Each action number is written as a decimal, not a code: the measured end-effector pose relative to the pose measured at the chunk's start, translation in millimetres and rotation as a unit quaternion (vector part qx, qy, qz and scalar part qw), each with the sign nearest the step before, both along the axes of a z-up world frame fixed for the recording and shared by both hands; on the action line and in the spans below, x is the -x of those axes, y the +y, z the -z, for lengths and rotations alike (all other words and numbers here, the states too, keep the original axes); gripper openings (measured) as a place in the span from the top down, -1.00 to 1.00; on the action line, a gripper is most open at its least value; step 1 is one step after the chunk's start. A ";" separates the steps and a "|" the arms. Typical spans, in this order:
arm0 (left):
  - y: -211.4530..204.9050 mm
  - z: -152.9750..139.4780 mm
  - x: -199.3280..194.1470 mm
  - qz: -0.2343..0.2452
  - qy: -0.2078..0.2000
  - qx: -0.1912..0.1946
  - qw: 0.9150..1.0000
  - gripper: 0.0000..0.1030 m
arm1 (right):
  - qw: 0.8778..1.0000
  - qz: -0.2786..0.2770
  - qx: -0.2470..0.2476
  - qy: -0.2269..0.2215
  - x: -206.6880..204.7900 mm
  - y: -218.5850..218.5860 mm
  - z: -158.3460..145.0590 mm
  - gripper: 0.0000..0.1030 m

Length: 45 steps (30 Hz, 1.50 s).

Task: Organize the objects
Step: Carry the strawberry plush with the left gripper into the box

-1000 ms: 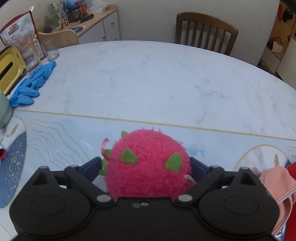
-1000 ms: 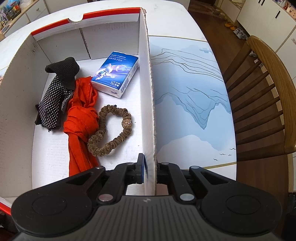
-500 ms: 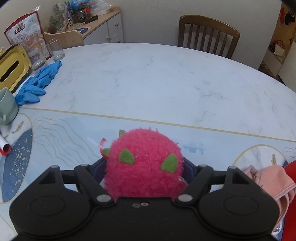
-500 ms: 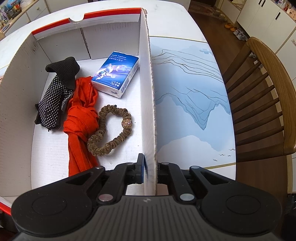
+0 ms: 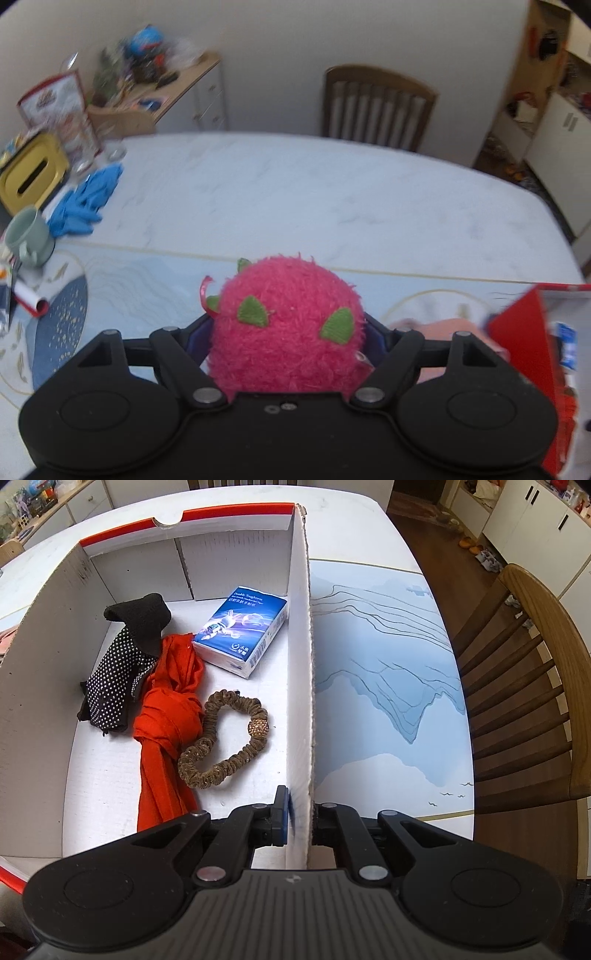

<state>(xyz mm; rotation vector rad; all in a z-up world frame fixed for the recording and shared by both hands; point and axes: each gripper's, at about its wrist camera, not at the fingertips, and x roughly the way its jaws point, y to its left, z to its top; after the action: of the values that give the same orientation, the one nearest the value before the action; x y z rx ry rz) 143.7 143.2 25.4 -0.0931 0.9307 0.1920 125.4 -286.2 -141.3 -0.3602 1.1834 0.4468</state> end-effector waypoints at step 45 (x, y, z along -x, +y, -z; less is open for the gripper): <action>-356.3 90.8 -81.6 0.338 0.082 -0.020 0.937 -0.51 | 0.995 -0.092 -0.038 -0.014 8.8 -10.2 0.1 0.88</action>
<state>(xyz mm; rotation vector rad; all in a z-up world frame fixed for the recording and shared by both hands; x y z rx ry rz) 225.3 -213.2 -65.4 0.2865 1.0747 -0.4274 116.5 -296.4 -141.4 -0.4107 1.1078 0.6436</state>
